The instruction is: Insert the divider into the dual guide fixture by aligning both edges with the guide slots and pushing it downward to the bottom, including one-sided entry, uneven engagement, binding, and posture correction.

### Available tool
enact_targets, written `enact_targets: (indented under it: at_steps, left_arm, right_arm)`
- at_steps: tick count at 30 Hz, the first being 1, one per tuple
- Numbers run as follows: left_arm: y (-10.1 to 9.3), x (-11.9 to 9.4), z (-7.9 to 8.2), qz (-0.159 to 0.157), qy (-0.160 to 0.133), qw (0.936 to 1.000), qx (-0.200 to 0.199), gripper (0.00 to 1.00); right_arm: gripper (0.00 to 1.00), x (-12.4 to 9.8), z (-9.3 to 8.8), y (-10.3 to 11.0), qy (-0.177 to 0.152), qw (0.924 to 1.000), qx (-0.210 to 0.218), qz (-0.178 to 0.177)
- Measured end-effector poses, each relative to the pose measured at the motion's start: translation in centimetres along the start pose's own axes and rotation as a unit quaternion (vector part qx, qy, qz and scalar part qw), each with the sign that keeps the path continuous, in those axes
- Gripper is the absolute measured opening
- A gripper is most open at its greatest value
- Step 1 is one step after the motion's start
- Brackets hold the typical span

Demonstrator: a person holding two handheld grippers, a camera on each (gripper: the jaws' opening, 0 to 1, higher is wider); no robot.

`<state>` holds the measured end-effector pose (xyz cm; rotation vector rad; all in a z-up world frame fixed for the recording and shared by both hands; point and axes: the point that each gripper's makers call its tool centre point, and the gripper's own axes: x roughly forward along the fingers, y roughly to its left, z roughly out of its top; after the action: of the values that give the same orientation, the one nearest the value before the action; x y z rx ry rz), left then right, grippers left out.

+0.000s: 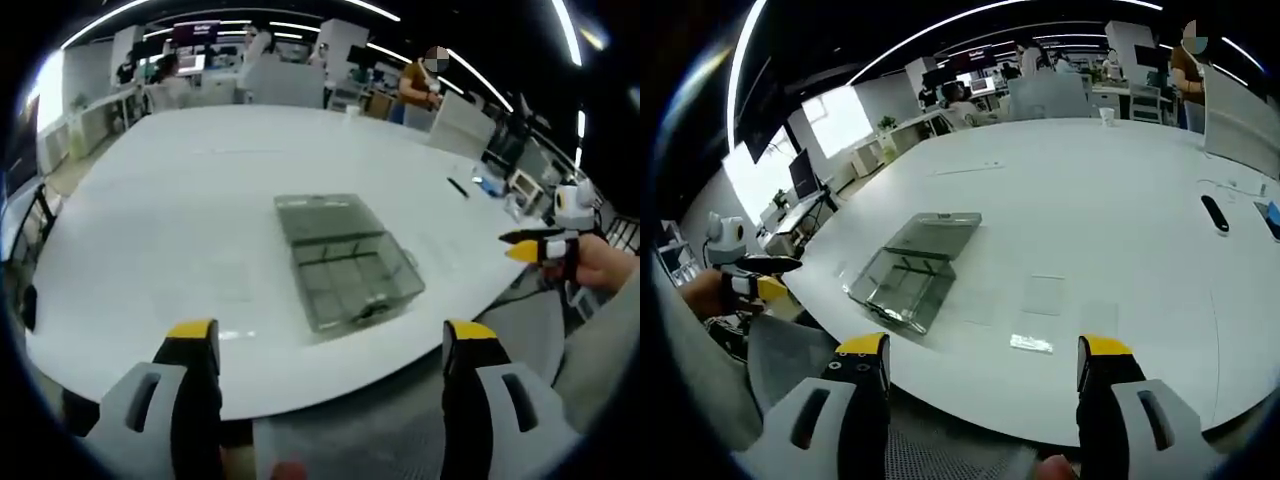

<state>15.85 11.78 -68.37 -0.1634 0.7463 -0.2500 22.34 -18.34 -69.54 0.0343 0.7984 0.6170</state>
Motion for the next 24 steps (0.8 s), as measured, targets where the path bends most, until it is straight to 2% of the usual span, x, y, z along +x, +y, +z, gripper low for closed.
enact_targets:
  at_steps: [24]
  left_arm:
    - [0.06, -0.05, -0.18, -0.002, -0.003, 1.0, -0.008, 0.89]
  right_arm:
    - [0.74, 0.13, -0.11, 0.09, 0.003, 1.0, -0.002, 0.001]
